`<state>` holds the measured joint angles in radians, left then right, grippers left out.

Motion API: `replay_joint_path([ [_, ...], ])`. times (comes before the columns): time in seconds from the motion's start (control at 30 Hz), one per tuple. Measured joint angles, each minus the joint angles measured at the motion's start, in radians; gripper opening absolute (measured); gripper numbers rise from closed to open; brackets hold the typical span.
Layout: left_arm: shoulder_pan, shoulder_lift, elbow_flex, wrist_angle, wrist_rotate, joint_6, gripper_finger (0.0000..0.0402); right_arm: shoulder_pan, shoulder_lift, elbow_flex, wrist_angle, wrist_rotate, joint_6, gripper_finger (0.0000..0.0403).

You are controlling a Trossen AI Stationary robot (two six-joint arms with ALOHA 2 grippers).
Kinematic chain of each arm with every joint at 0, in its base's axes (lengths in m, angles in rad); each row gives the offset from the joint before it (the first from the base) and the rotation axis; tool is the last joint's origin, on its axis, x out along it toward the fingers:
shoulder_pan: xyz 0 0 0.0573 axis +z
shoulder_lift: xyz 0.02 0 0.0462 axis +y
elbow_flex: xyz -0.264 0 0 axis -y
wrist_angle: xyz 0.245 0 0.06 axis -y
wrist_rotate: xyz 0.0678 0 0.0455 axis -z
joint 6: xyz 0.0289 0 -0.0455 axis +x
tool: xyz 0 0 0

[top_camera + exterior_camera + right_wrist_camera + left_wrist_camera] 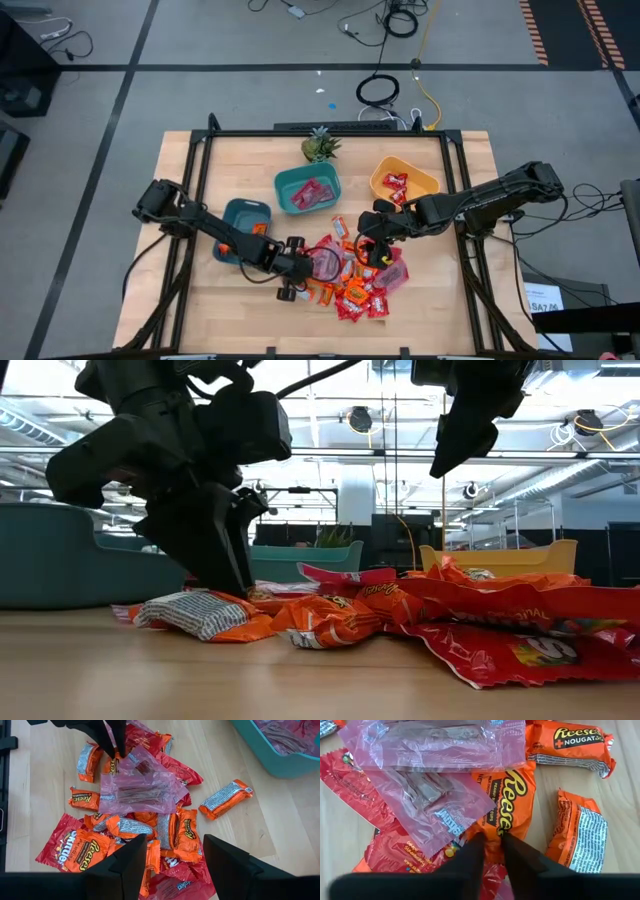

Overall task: Sort candy
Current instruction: Put the orange chocolate into the blue bin

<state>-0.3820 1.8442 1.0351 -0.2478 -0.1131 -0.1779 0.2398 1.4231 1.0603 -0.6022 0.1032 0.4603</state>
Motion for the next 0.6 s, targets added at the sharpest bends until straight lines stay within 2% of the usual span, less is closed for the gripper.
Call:
replay_joint_path([
  [0.13,0.0,-0.005,0.006,-0.008,0.026,-0.001,0.0012,0.0,0.0,0.0,0.0,0.0,0.0,0.0187],
  [0.4,0.002,-0.06,0.064,-0.172,0.03,0.007,0.0009,0.0,0.0,0.0,-0.001,0.0,0.0,0.0187],
  [0.6,0.023,-0.177,0.068,-0.25,-0.002,-0.05,0.0009,0.0,0.0,0.0,-0.003,0.0,0.0,0.0187],
])
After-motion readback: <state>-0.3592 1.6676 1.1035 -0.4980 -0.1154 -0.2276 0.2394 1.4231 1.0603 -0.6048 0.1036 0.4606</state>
